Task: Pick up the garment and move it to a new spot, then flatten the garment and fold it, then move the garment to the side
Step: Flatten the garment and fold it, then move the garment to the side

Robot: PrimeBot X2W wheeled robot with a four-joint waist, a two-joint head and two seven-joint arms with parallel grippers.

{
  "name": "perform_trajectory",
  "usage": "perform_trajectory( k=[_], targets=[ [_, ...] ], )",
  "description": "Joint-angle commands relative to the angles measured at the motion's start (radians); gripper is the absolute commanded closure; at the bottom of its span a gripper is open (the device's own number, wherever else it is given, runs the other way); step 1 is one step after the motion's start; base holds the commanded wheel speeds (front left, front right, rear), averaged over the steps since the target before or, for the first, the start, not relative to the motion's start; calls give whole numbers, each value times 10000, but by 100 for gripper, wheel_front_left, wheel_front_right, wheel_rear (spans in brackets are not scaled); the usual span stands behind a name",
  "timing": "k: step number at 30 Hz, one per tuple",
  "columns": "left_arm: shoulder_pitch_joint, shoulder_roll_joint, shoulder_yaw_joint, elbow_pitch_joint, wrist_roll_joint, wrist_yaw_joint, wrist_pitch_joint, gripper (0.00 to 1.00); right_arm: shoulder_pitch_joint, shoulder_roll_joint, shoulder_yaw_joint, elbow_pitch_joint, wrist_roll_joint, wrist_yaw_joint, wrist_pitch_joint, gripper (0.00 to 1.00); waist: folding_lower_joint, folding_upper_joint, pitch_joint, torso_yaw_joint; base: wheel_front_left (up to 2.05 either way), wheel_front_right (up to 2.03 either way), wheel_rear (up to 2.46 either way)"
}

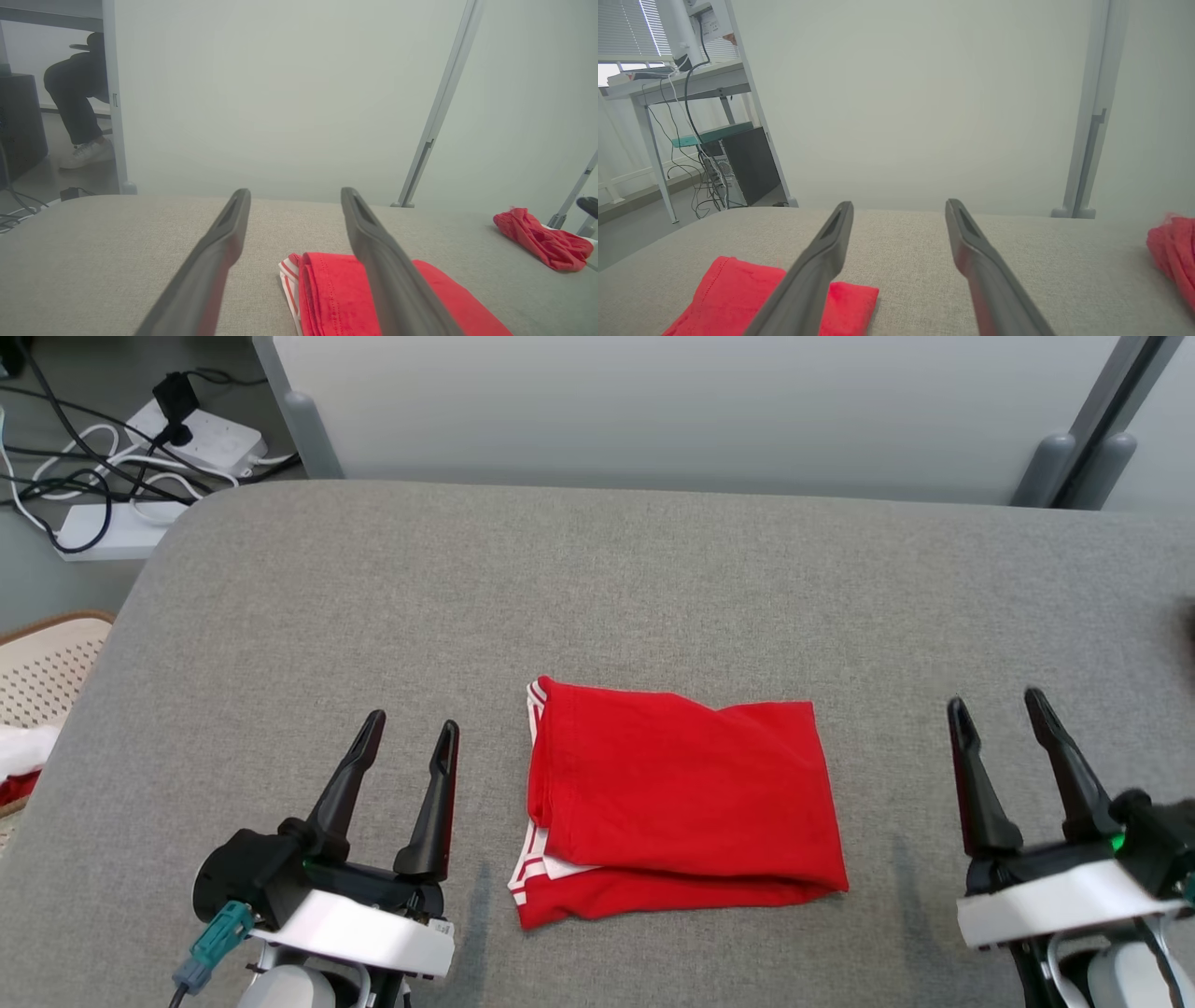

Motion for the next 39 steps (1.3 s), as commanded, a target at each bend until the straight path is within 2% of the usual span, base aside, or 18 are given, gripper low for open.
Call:
perform_trajectory(
  k=[1,8,15,33,39],
  targets=[
    [-238,97,281,-214,80,-71,-103,0,93,37,70,-341,-109,16,-130,0,-1,-1,-103,-29,0,0,0],
    [180,165,252,26,86,-71,-103,0,1314,348,-134,-437,35,16,-130,0,-1,-1,-623,-114,0,0,0],
    [506,221,225,148,186,-71,-103,0,1963,420,85,-402,231,16,-131,0,-1,-1,-1012,-140,0,0,0],
    [614,241,69,232,191,-71,-103,0,2091,361,-4,-223,652,16,-131,0,-1,-1,-1199,177,0,0,0],
    [572,304,-59,294,157,-71,-103,0,1841,216,429,399,1304,16,-131,0,-1,-1,-1240,358,0,0,0]
  ],
)
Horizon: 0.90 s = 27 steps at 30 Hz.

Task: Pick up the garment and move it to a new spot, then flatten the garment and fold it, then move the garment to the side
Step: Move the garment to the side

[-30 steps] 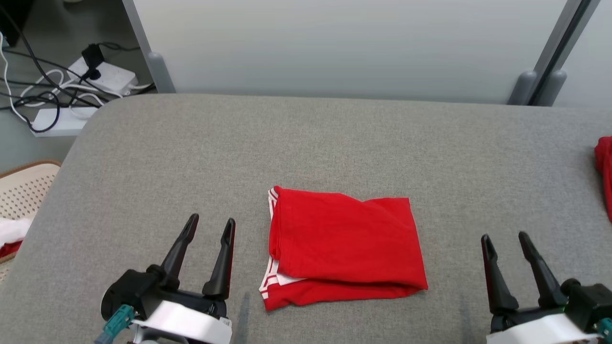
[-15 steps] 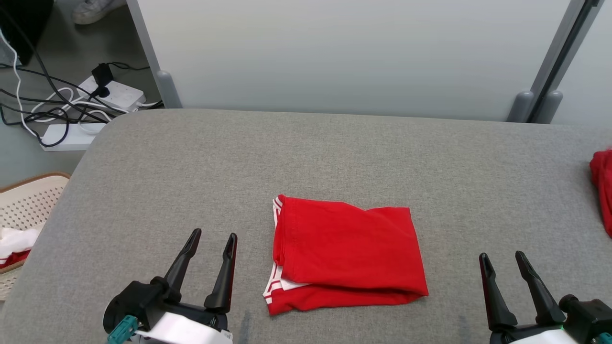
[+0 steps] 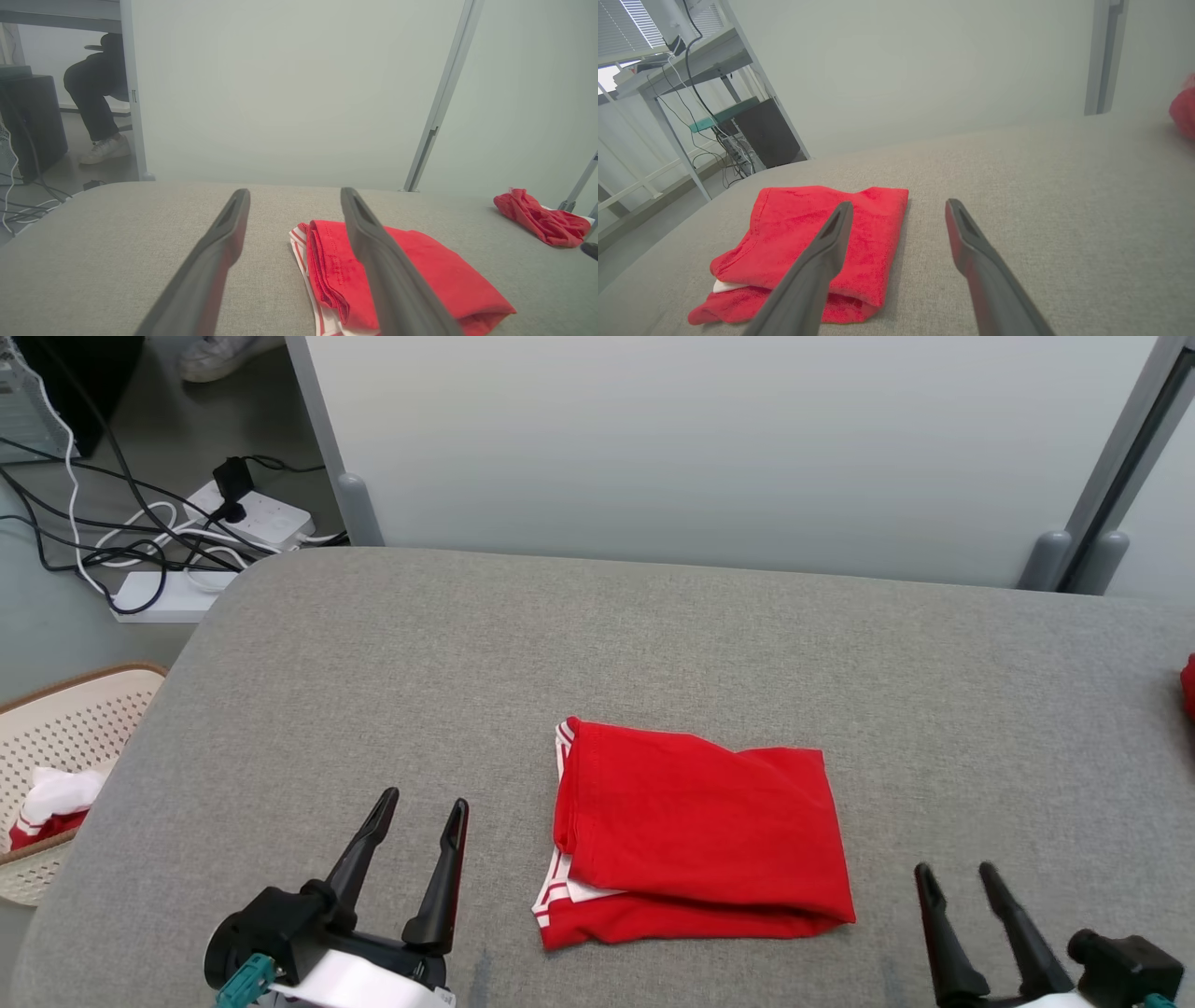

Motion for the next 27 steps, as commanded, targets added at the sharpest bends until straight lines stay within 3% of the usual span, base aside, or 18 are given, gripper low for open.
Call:
perform_trajectory(
  k=[1,6,15,27],
  targets=[
    [-303,60,243,-199,65,-71,-103,0,-428,-296,467,130,328,16,-131,0,0,0,-8,59,0,0,0],
    [-358,72,99,-257,90,-71,-103,0,-1358,-710,1137,1120,1814,16,578,0,0,0,56,257,0,0,0],
    [-578,44,-100,-452,132,-71,-103,0,-2993,-1337,1600,2361,5616,16,2461,0,0,0,603,833,0,0,0],
    [-723,-26,-183,-447,173,-71,-103,0,-3695,-1821,2111,3571,7357,16,3778,0,0,0,910,1320,0,0,0]
  ],
)
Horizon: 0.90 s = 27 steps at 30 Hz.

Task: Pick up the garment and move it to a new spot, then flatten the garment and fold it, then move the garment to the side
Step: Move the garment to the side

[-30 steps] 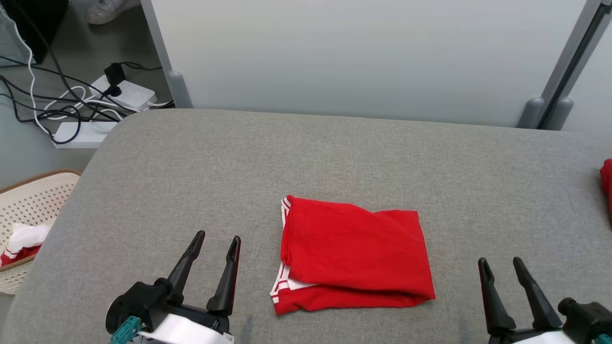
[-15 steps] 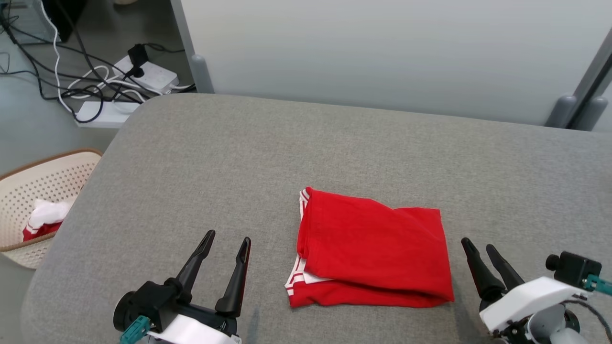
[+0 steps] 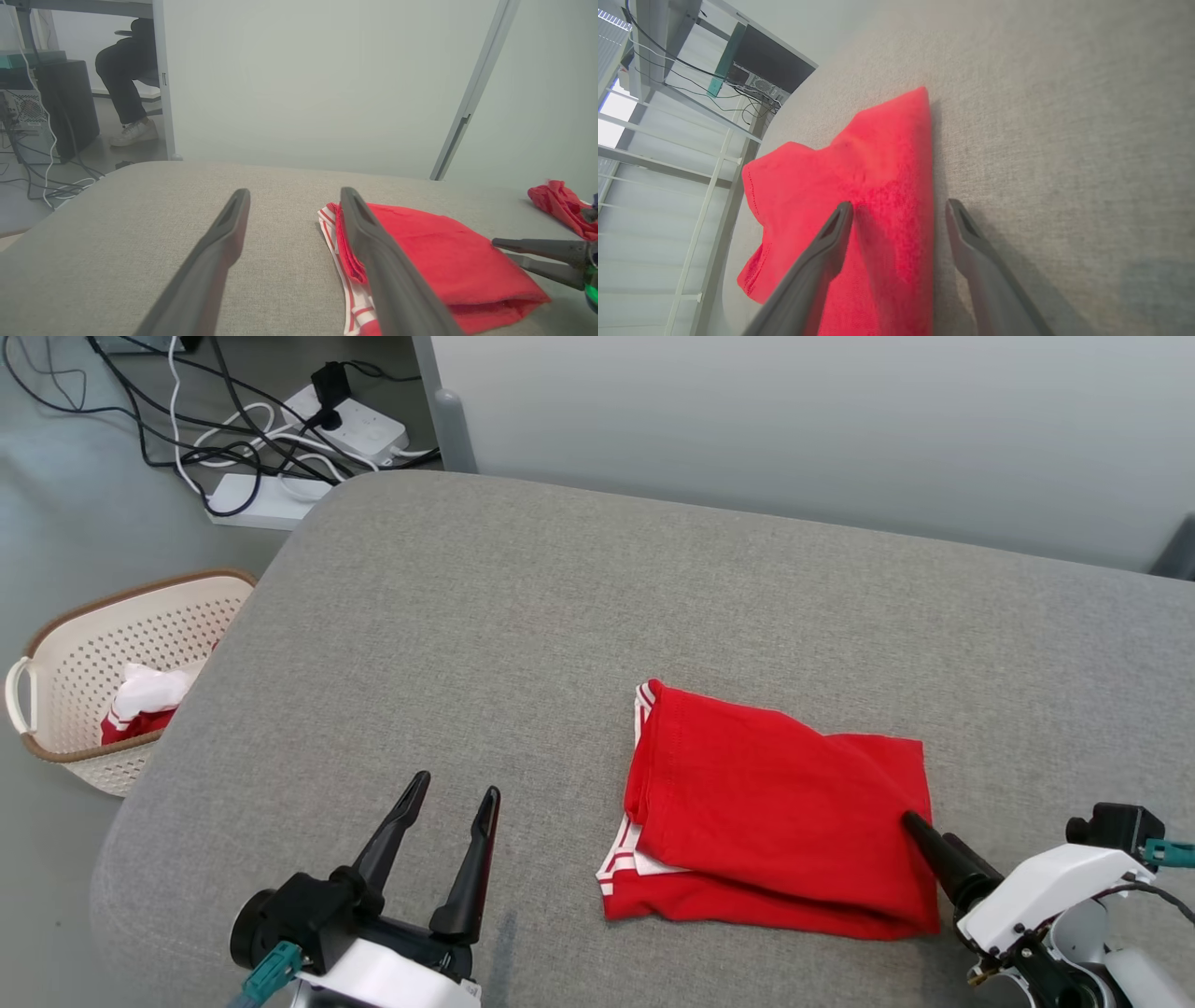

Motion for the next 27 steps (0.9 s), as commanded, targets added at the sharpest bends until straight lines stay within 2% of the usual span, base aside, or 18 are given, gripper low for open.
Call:
perform_trajectory(
  k=[1,8,9,10,11,27],
  targets=[
    [-474,-1,295,-271,93,-71,-103,0,-265,-193,189,-114,94,44,78,0,0,0,0,39,0,0,0],
    [-477,-13,271,-311,122,-71,-103,0,-285,-152,695,140,670,44,583,0,0,0,9,175,0,0,0],
    [-472,-14,271,-316,128,-71,-103,0,-283,-159,769,124,730,44,607,26,0,0,15,182,0,0,0],
    [-469,-16,276,-321,134,-71,-103,0,-292,-186,855,76,758,44,601,58,0,0,23,186,0,0,0],
    [-468,-20,280,-327,139,-71,-103,0,-301,-216,911,17,779,44,515,100,0,0,34,187,0,0,0],
    [-530,-48,239,-349,114,-71,-103,0,-865,-1394,2690,-861,-542,44,-2063,100,0,0,86,73,0,0,0]
  ],
)
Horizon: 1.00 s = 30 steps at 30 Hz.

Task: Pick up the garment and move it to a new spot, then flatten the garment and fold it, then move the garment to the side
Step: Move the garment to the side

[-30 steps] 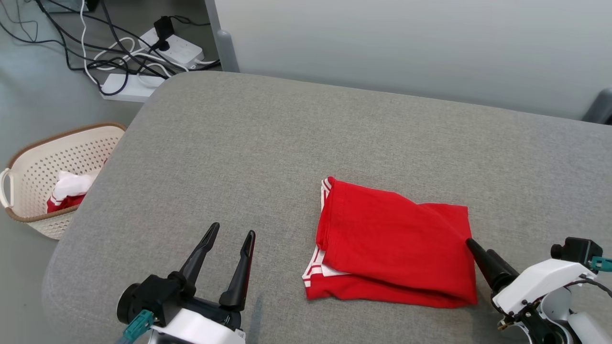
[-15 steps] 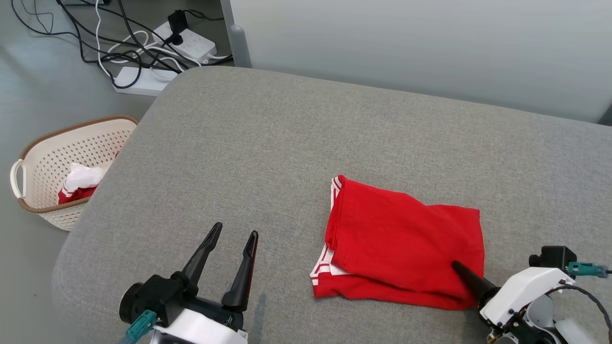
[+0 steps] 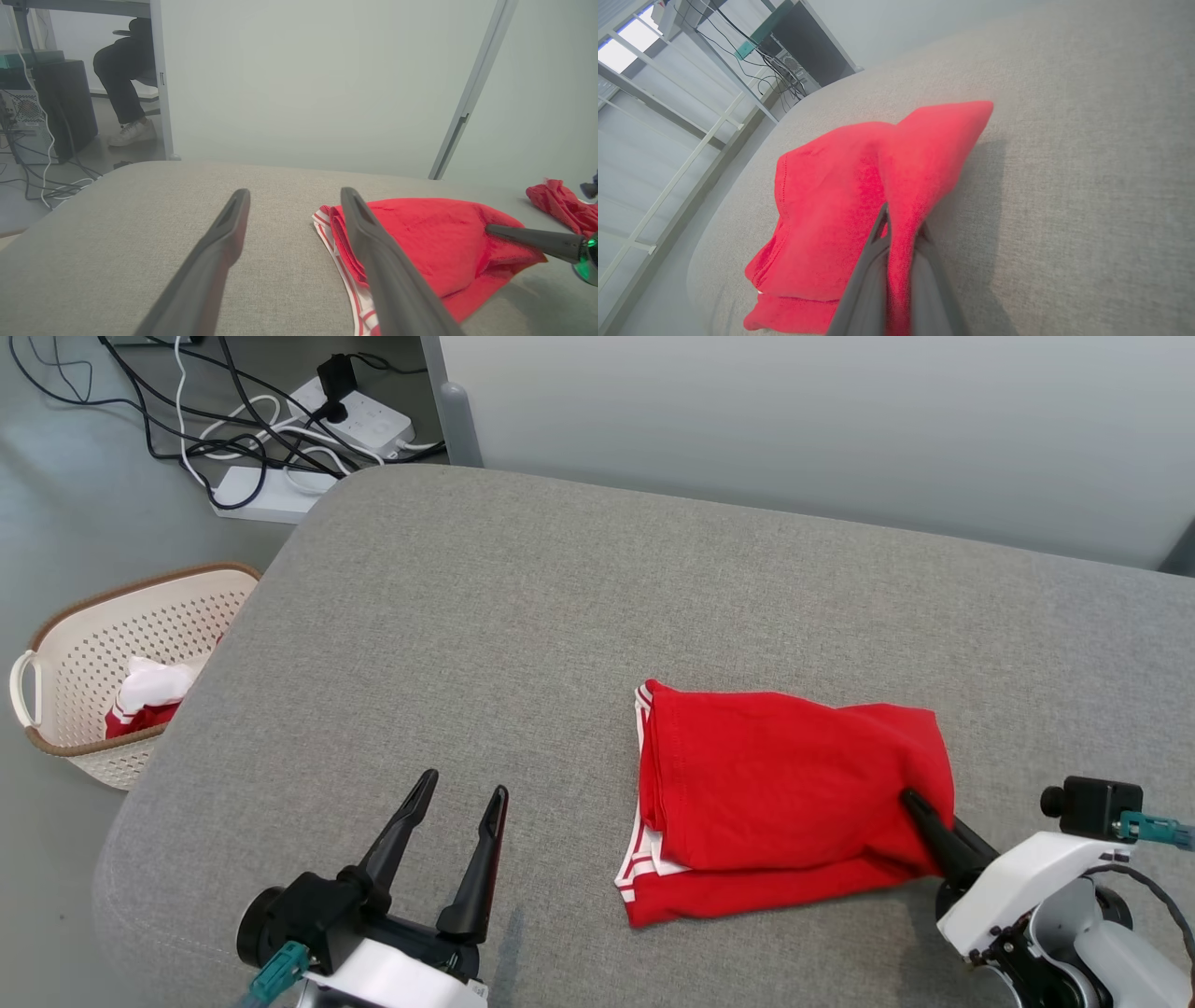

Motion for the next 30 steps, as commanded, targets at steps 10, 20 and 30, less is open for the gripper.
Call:
perform_trajectory(
  k=[10,20,30],
  targets=[
    [-623,4,348,-431,28,-71,-103,0,-940,-596,706,41,-449,44,-933,100,0,0,232,-231,0,0,0],
    [-912,74,195,-569,59,-71,-103,0,-1515,-750,926,147,-506,44,-1280,100,0,0,649,-1182,0,0,0],
    [-1356,306,-50,-654,106,-71,-103,0,-1969,-647,1197,30,-478,44,-1546,100,0,0,1131,-2585,0,0,0]
  ],
)
